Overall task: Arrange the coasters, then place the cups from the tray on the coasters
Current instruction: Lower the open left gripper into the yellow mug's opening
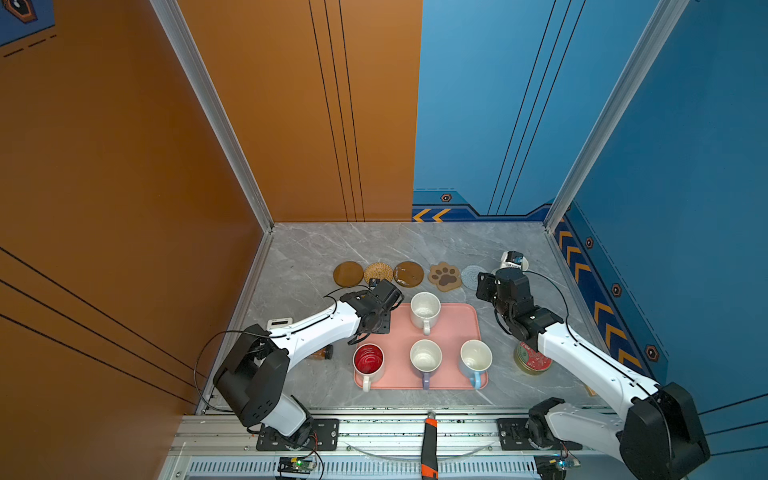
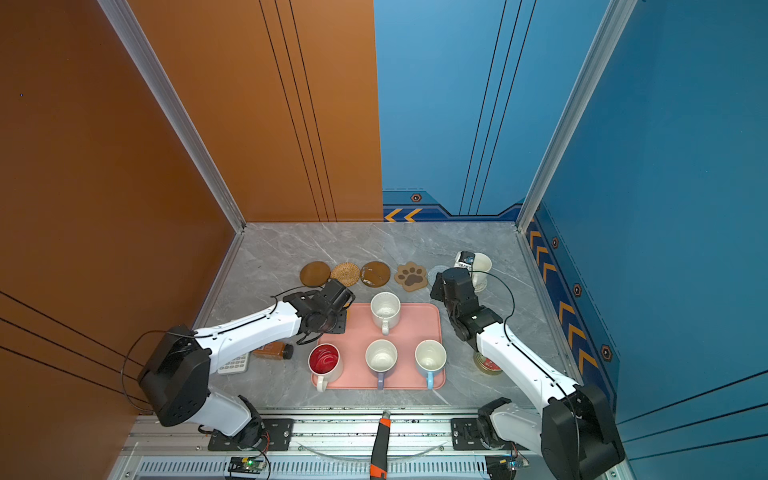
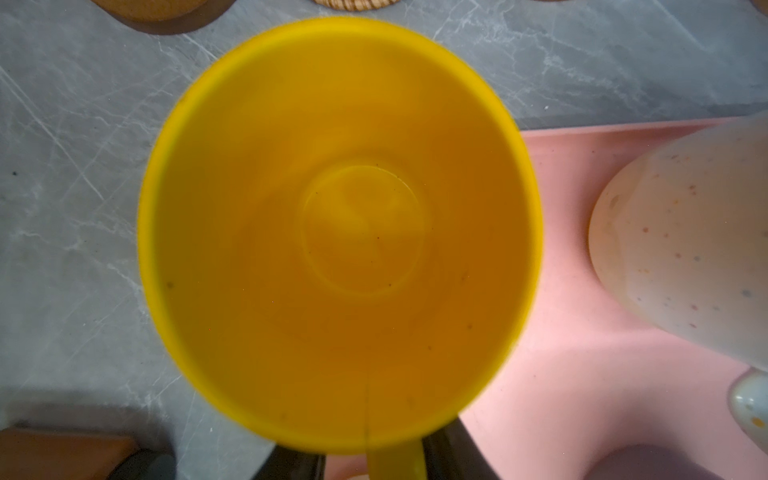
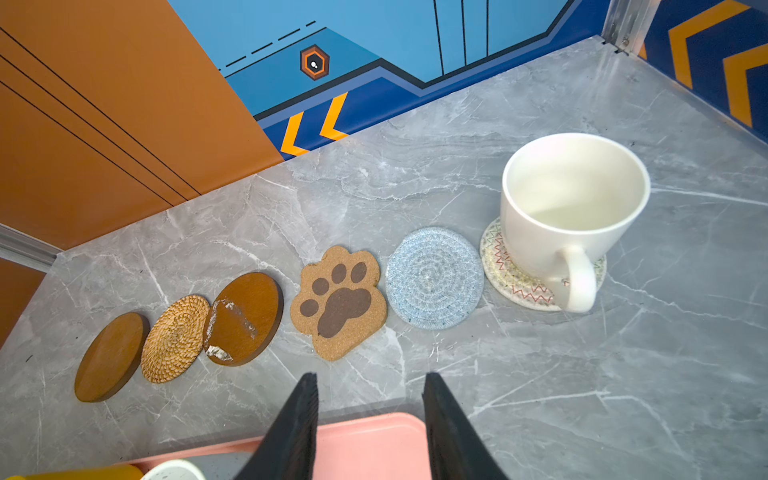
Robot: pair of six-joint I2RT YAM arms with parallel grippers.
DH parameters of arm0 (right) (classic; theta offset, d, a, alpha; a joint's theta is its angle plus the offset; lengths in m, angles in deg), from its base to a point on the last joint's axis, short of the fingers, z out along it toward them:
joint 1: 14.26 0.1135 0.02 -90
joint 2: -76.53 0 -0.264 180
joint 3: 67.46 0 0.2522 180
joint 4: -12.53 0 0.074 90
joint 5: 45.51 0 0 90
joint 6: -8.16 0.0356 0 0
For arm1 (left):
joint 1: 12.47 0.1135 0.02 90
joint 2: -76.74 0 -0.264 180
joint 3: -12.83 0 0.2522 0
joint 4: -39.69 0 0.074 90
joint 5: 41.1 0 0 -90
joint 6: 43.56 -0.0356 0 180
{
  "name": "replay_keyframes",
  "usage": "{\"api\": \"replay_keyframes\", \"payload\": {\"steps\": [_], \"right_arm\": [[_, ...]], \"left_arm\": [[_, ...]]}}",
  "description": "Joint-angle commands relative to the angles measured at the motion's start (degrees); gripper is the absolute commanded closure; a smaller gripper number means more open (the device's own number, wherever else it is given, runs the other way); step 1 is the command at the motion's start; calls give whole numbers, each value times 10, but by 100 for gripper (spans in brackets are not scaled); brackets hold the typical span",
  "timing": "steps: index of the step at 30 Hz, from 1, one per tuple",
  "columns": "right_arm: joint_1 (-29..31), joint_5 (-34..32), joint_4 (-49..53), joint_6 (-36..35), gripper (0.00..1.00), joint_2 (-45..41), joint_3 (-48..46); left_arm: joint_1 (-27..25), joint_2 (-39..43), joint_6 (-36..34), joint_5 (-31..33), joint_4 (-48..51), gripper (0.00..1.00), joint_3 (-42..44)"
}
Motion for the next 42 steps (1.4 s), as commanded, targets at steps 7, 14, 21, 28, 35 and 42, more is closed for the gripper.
{"api": "replay_keyframes", "payload": {"steps": [7,14,21,28,35,42], "right_arm": [[-6,5,15,8,60,8,16],[-8,10,15,8,60,15,19],[-10,12,15,8,60,19,20],[-11,14,18,8,60,21,21],[-12,14,19,8,61,20,21],[-12,16,19,9,61,21,21]], "left_arm": [[4,-20,-12,12,14,66,-11],[4,-31,-12,13,15,67,-30],[5,-35,-13,12,15,75,-33],[5,-41,-13,9,15,86,-32],[0,-31,-12,18,15,100,-30],[-10,-1,-10,49,15,100,-27]]}}
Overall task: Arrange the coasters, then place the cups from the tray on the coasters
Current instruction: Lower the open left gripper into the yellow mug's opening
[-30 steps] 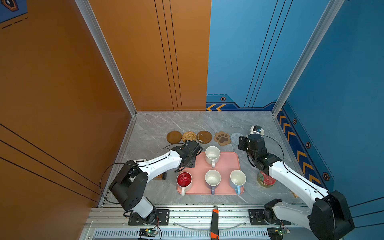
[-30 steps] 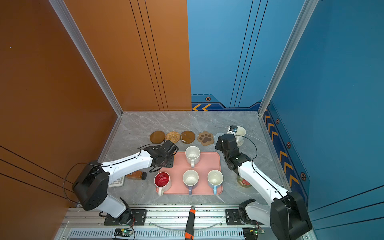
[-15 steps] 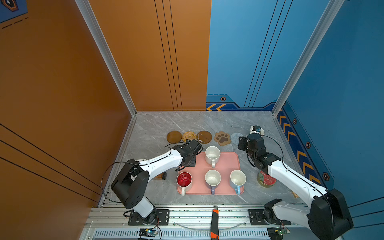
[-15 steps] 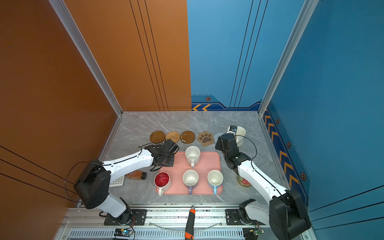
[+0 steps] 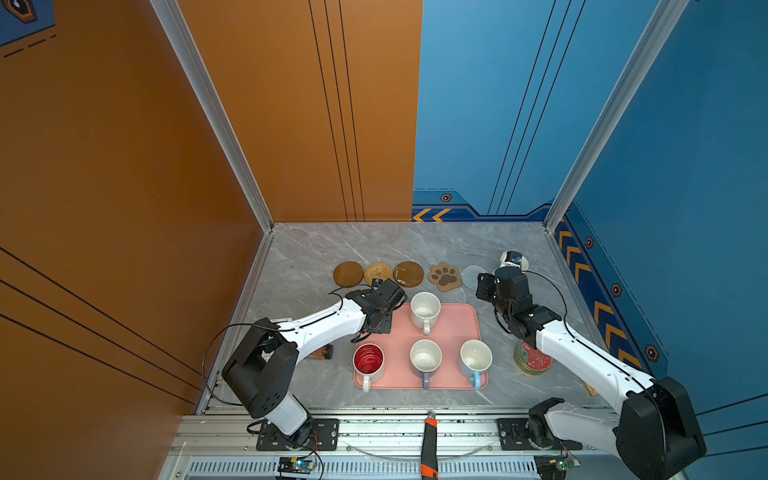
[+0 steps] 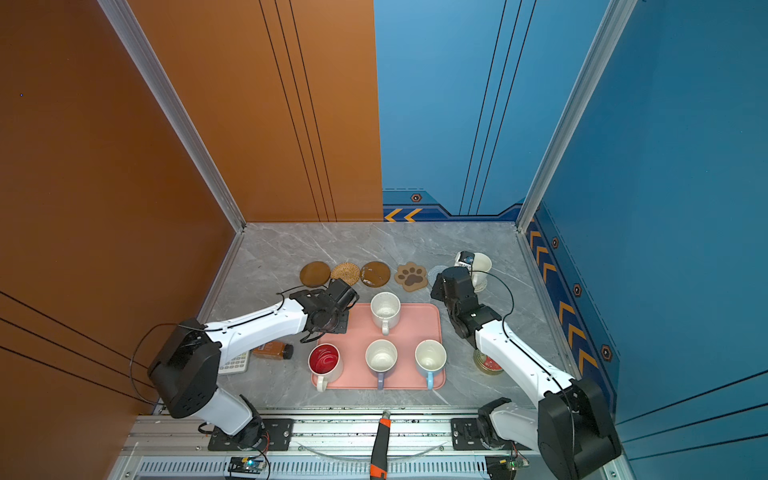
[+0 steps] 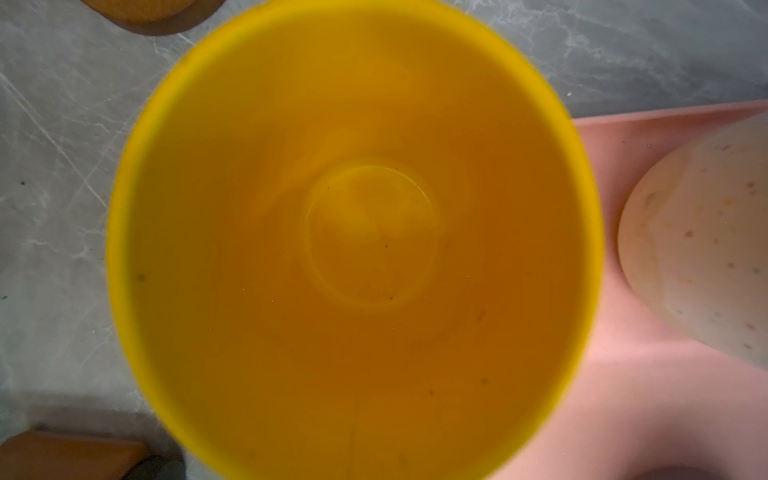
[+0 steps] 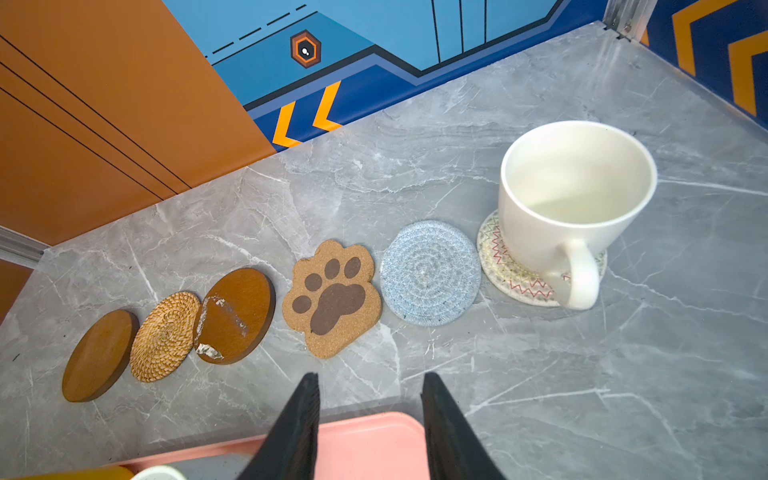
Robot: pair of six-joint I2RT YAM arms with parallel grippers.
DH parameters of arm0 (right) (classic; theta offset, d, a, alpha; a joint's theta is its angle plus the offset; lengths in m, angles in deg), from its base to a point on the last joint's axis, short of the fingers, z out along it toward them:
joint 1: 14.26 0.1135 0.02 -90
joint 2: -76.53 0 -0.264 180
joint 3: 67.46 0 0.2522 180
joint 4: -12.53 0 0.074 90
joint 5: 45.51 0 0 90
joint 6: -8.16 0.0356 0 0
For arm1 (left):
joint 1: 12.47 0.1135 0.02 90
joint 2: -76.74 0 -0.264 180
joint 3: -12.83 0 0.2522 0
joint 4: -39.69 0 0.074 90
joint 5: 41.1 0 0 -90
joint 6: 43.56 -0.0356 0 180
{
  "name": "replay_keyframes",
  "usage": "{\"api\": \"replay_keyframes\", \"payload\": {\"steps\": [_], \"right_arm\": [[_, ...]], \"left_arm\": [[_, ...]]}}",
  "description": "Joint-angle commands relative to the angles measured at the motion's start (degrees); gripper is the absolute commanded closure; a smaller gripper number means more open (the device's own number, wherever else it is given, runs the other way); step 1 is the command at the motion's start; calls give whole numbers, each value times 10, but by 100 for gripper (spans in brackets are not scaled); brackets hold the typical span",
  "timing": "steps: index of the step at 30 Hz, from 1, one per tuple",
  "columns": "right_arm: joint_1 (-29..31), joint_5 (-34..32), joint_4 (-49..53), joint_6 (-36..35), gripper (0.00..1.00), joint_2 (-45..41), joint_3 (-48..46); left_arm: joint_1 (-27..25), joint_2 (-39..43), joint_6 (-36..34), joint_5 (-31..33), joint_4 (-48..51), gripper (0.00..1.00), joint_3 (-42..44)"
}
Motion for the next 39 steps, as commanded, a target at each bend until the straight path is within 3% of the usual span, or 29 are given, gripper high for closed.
{"api": "replay_keyframes", "payload": {"steps": [1,24,39], "right_arm": [[-2,8,18,9,61,4,18],[-4,11,18,11,64,8,18],[-6,10,22,11,65,10,19]], "left_arm": [[-5,28,-2,33,0,100,-9],[-5,85,-8,40,-7,100,-13],[50,90,-49,43,-20,100,-32]]}}
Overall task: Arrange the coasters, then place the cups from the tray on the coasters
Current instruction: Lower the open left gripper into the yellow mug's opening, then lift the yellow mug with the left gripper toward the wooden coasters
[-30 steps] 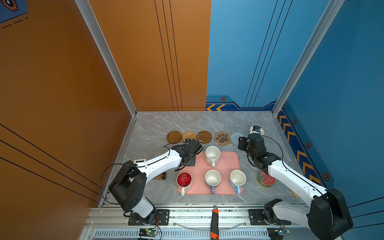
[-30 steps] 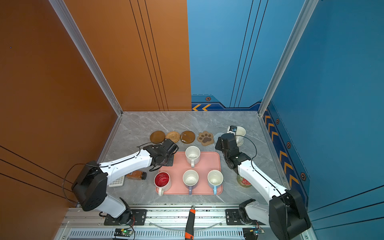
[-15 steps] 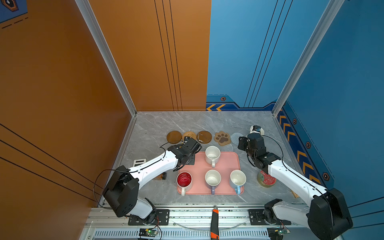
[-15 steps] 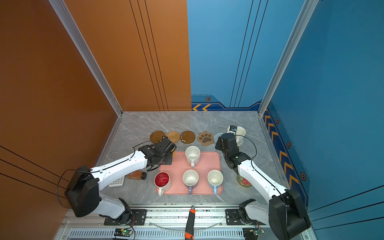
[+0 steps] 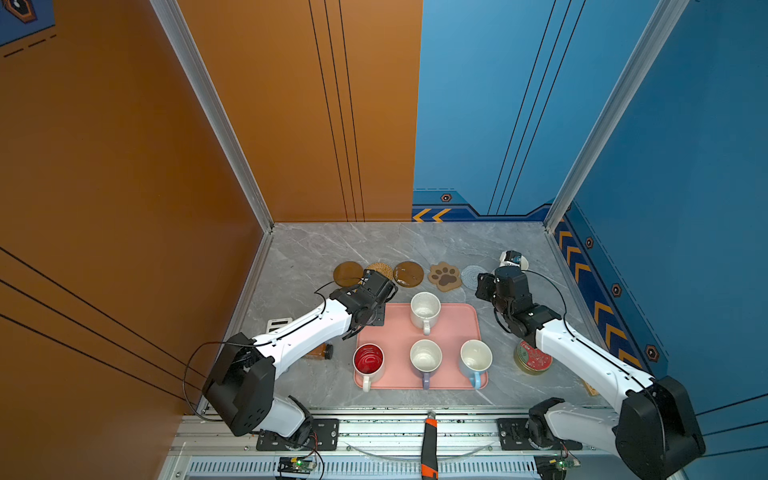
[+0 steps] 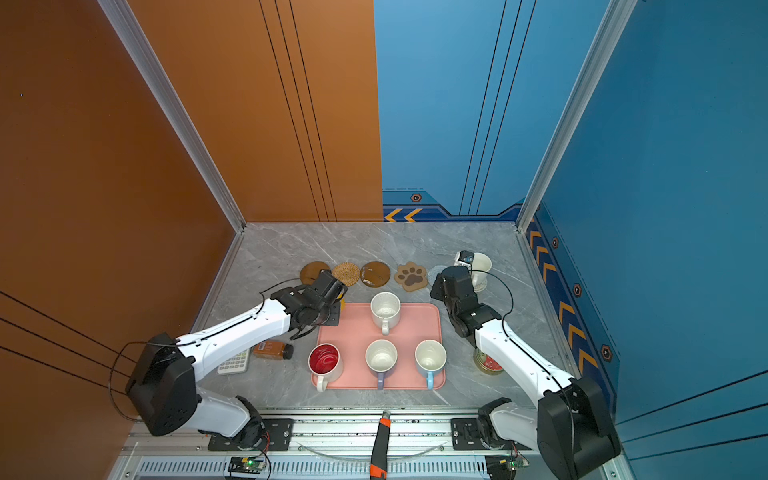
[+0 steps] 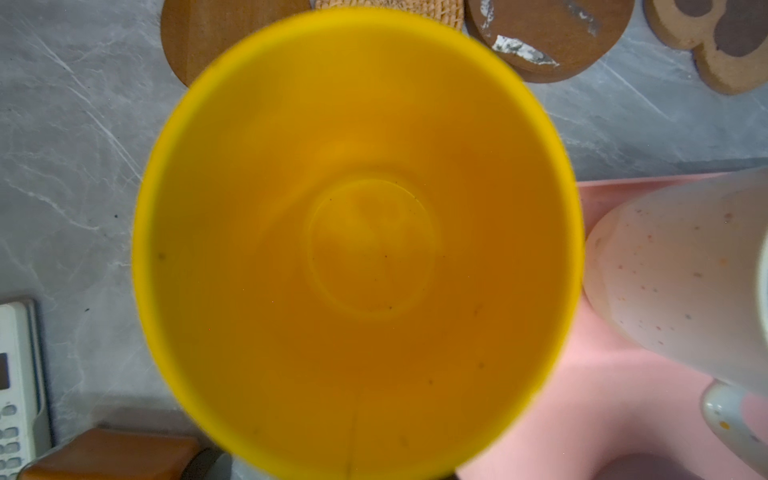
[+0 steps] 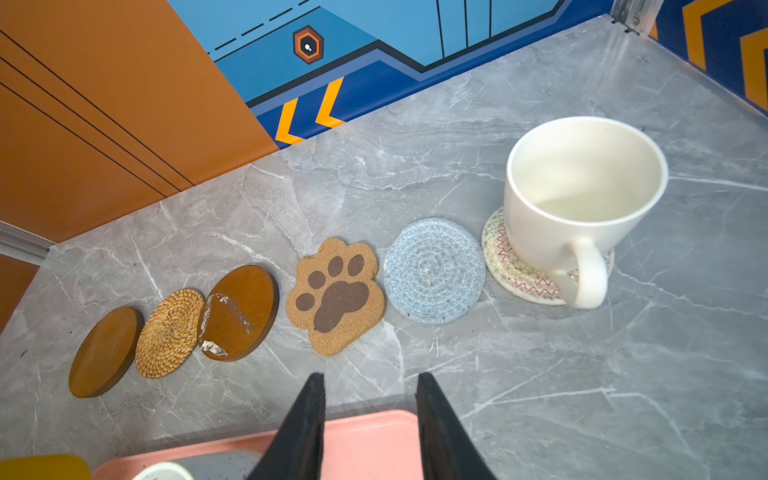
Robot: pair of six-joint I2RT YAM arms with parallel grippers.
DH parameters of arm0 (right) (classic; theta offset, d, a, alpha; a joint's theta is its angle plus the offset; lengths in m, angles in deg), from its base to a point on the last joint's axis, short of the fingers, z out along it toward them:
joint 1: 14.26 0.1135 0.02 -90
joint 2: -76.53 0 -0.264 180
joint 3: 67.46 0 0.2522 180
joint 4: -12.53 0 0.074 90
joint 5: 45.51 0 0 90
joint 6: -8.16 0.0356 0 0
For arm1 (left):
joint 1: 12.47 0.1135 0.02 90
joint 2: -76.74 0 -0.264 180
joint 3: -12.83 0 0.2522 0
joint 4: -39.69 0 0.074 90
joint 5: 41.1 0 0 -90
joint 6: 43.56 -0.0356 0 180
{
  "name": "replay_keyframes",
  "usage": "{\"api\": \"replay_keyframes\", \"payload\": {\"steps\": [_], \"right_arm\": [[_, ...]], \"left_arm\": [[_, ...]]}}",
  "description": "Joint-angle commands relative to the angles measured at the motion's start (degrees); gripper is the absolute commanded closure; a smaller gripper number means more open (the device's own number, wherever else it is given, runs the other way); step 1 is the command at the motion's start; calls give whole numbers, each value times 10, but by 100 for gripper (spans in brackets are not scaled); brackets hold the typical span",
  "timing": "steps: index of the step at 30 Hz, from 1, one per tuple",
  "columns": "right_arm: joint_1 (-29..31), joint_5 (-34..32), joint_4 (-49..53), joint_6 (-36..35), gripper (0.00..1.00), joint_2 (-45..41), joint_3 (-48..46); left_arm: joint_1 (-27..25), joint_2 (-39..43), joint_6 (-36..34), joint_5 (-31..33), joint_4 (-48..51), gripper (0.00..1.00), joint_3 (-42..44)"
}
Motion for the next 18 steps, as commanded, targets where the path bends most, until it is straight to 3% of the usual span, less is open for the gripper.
{"api": "replay_keyframes", "payload": {"steps": [1,18], "right_arm": [[-5,3,18,8,65,7,14],[-7,8,26,8,66,27,27]], "left_arm": [[20,24,-23,27,-25,100,-33],[137,-18,-92,-26,-71,100,-84]]}}
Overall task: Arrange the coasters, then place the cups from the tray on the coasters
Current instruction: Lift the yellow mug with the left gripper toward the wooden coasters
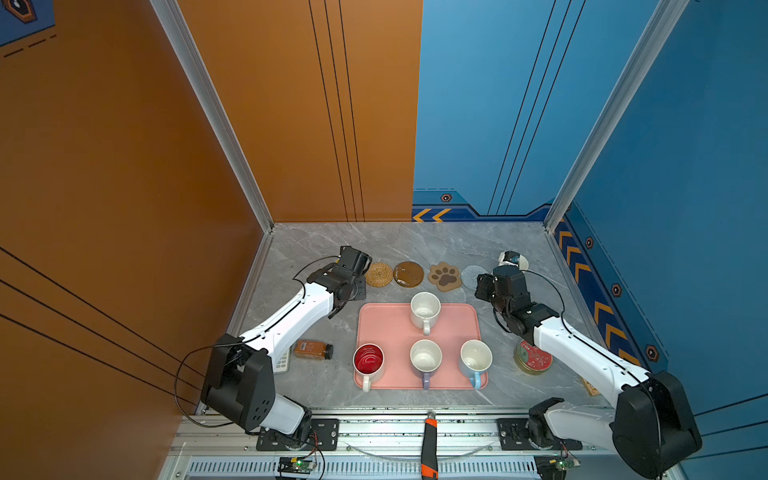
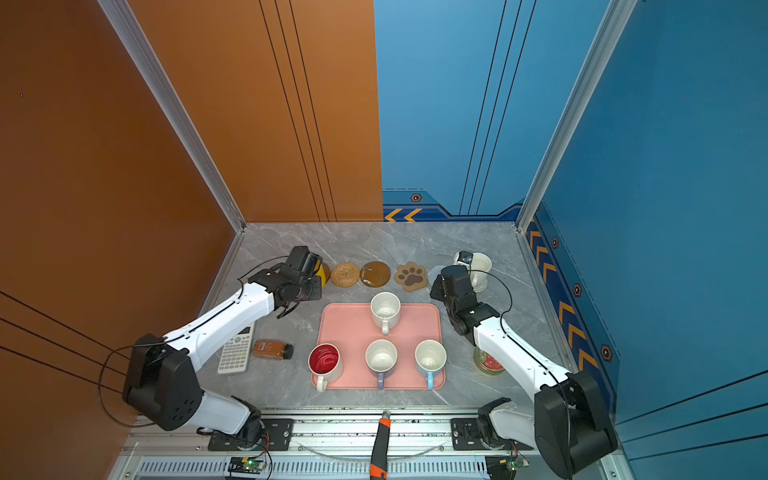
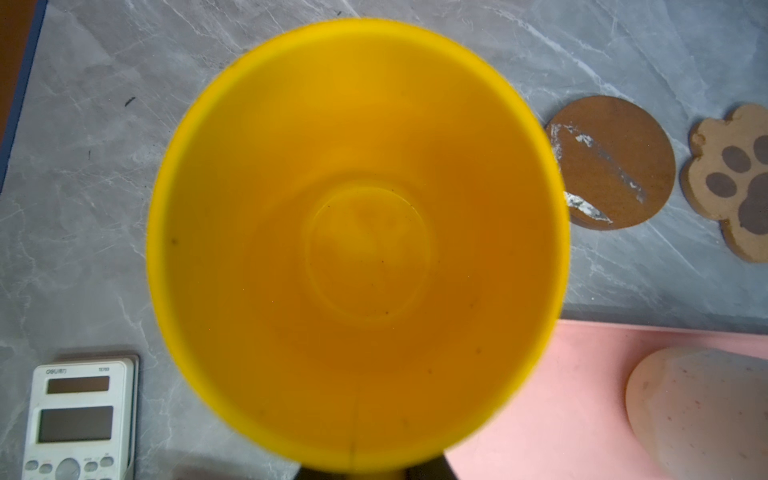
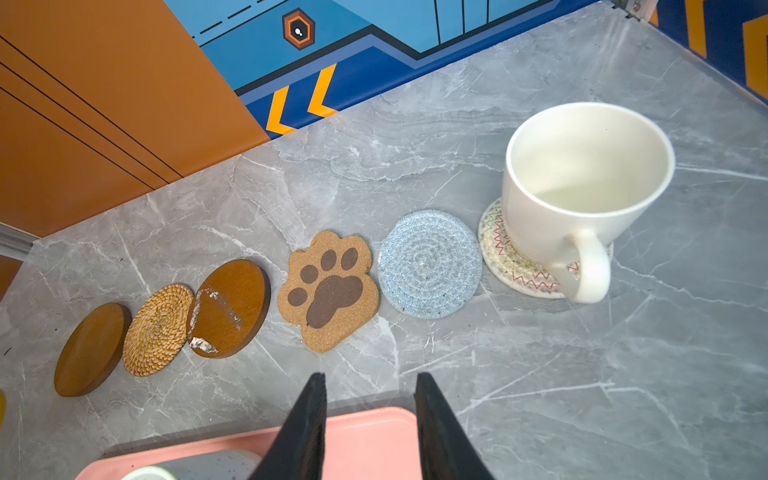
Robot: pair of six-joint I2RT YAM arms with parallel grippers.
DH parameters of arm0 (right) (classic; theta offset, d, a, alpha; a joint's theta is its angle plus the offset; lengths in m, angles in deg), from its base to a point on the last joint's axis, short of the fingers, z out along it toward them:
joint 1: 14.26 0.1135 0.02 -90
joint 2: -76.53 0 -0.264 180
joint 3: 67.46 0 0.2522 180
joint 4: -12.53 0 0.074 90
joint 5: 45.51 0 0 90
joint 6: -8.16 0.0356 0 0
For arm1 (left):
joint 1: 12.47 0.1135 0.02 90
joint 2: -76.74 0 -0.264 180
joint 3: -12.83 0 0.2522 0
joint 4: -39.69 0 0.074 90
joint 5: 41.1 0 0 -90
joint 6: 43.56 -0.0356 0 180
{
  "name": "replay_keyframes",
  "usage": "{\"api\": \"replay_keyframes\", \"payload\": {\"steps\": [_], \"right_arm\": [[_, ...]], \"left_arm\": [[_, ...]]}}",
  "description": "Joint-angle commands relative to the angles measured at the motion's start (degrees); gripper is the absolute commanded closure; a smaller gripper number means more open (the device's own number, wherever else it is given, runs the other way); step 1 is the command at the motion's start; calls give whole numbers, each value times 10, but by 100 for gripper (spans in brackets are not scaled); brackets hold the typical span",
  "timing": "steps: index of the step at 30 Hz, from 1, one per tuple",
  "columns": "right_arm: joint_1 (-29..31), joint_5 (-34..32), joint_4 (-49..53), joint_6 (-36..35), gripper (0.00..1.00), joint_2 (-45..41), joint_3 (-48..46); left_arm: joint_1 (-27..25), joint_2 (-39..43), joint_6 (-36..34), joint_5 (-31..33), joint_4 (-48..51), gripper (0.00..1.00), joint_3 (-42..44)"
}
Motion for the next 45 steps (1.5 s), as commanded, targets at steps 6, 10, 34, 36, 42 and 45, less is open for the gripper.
{"api": "replay_keyframes", "payload": {"steps": [6,10,34,36,42,45], "right_arm": [[-4,8,20,6,66,13,24],[-4,10,23,5,66,16,26],[-8,27,33,1,66,40,42],[-9,30,34,0,66,46,45],[-9,40,36,0,66,61,53],[-9,42,39,1,66,68,58]], "left_arm": [[32,-37,-33,-18,-53,100,-49],[50,-55,-34,-25,-64,100,-59],[103,-164,-39,-75,-104,100,-124],[104,-172,-40,-76,-104,100,-130],[107,-191,-43,-76,-104,100,-142],[108,-199,-45,-75,-103,100,-145]]}}
